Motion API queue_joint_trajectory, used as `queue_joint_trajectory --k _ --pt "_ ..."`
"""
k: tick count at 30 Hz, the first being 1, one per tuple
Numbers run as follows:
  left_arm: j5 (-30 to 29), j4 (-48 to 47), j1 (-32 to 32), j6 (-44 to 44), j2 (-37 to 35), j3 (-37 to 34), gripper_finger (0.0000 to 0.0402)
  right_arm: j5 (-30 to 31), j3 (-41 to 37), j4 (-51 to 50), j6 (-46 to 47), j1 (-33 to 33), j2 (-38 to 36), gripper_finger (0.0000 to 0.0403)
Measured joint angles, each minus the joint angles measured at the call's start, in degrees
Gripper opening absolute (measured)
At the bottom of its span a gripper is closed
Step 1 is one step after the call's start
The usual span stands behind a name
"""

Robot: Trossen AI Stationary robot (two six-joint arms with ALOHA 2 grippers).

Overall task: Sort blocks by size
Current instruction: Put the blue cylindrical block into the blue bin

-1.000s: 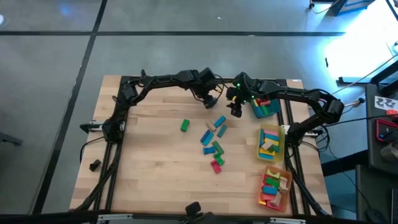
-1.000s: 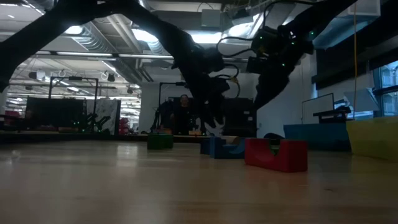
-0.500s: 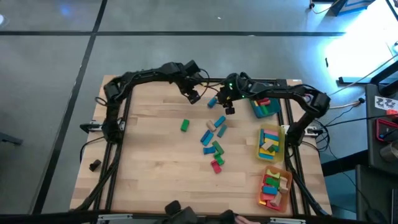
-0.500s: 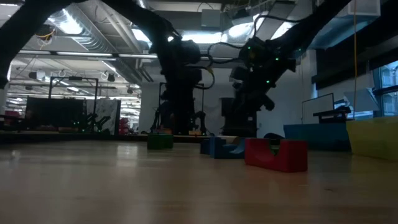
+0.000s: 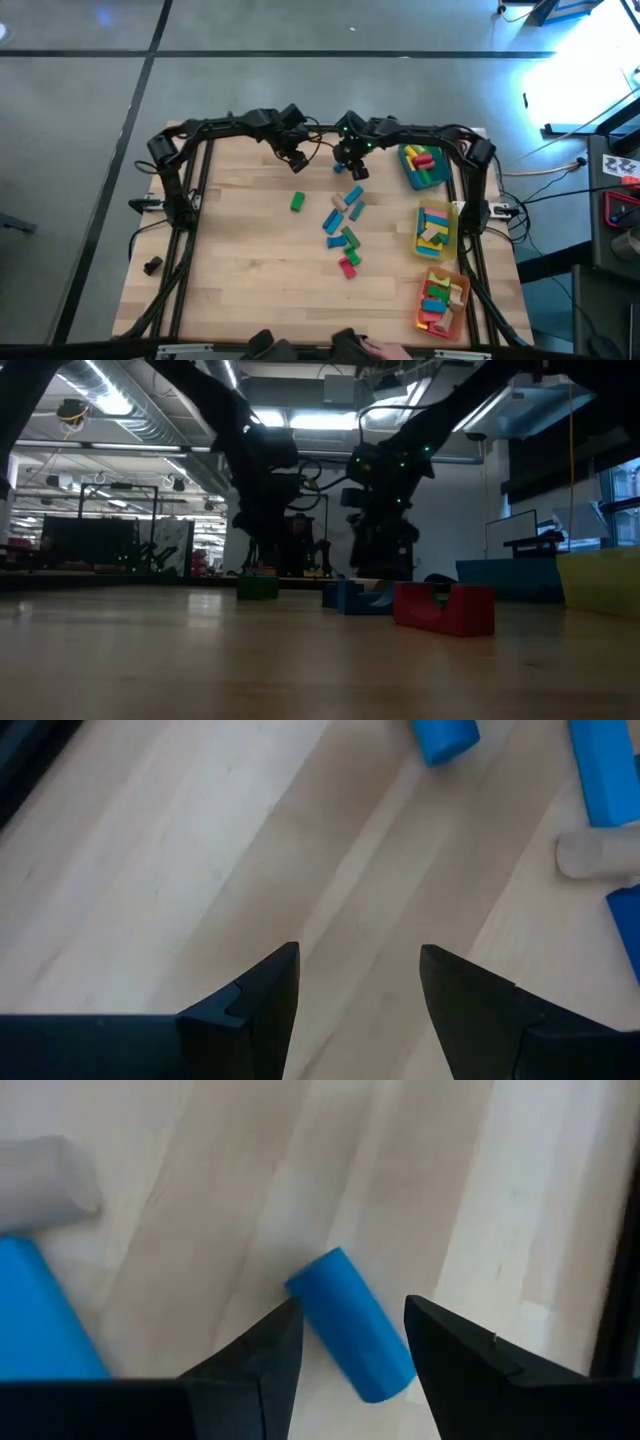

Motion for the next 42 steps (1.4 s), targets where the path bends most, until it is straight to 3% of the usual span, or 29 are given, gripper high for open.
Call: queue_joint_trajectory --k 12,15,17,22,27,36,42 --pt "2.0 6.6 0.0 1.4 -1.8 -5.6 0.0194 1.8 1.5 -0.7 -1.9 0.0 6.3 0.0177" --pt "2.1 7.2 -0.1 1.7 -1.8 -6.3 0.0194 2.5 1.7 -1.6 -1.6 0.0 6.5 0.0158" --pt "2.1 8.7 -0.2 1.5 -1.8 -6.9 0.0194 2.6 1.7 -1.8 0.1 0.1 6.5 0.0137" --pt "2.4 11.8 -0.4 1.5 -1.8 -8.0 0.0194 3.4 2.5 -4.6 6.0 0.1 6.5 0.0134" --pt "2.5 14.0 -1.4 3.2 -1.8 -8.0 0.0194 5.3 6.7 -14.3 8.9 0.1 6.3 0.0134" --pt "2.5 15.3 -3.1 8.6 -1.8 -8.0 0.0194 13.3 21.5 -39.0 17.2 0.1 5.8 0.0134" --pt "2.5 15.0 -4.9 11.2 -1.8 -8.0 0.0194 18.6 27.2 -53.1 24.4 0.0 5.8 0.0134"
